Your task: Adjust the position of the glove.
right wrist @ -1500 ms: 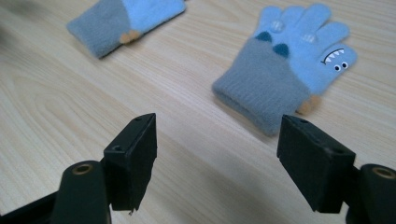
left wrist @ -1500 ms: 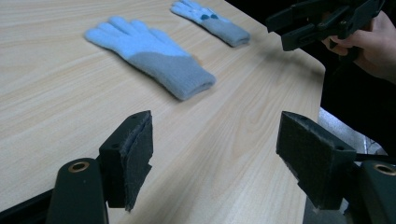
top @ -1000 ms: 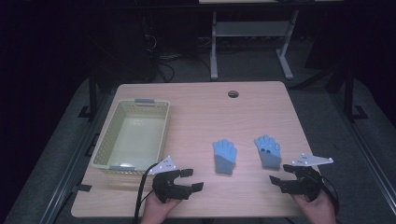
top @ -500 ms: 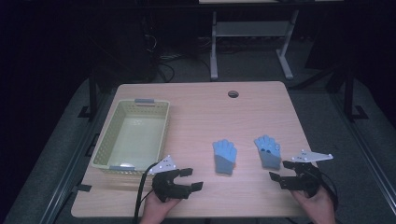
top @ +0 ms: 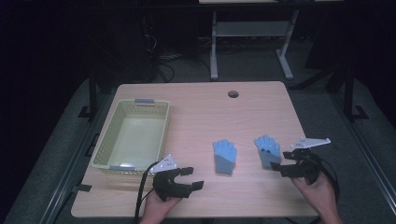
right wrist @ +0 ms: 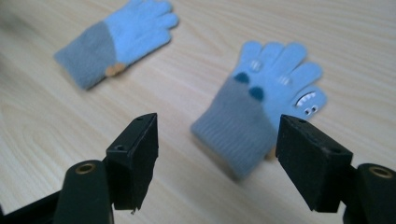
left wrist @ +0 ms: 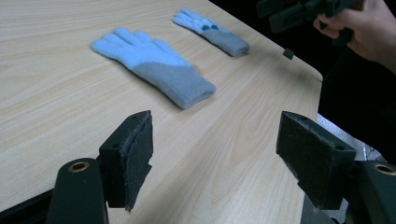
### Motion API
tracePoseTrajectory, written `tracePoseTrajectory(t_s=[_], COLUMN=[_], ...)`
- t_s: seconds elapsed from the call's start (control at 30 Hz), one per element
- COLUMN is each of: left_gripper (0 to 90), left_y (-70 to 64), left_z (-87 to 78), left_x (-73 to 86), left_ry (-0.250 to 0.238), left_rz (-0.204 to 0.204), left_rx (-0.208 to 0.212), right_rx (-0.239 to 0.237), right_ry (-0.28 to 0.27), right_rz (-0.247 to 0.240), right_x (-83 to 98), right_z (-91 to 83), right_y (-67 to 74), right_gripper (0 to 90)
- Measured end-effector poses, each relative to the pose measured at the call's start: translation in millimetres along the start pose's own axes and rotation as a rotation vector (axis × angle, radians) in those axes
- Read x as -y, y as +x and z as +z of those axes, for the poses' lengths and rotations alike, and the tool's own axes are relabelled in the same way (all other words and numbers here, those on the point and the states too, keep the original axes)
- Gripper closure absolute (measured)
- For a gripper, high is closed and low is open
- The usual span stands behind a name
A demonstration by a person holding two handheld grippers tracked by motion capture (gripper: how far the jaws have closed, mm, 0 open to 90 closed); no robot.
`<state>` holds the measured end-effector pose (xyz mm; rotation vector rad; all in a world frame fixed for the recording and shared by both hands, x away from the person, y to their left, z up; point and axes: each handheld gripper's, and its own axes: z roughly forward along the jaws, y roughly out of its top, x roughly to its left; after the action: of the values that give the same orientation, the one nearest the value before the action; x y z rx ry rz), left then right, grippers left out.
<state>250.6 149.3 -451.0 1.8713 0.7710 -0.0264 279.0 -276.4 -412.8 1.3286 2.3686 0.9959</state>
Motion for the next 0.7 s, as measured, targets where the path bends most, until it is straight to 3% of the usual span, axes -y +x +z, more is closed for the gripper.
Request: tracePoseTrajectory(t_s=[0.23,0.43,0.7], left_gripper=[26.9,26.9,26.9], left_y=[-0.1,-1.3,-0.7], left_z=[-1.5,-0.7,-1.9], left_x=[-1.5,-0.5,0.3], left_ry=[-0.009,-0.009,-0.006], left_rz=[0.008,0.000,-0.003], left_rx=[-0.002,0.000,-0.003], right_rx=[0.014,0.037,0.048], right_ry=[0.044,0.118,0.160], right_rz=[0.001,0.020,0.025], right_x=[-19.2,-37.0,-55.0], right_z=[6.6,19.7,28.8], right_y=[-6.4,-11.9,-16.7], right_gripper=[32.1,33.8,34.4])
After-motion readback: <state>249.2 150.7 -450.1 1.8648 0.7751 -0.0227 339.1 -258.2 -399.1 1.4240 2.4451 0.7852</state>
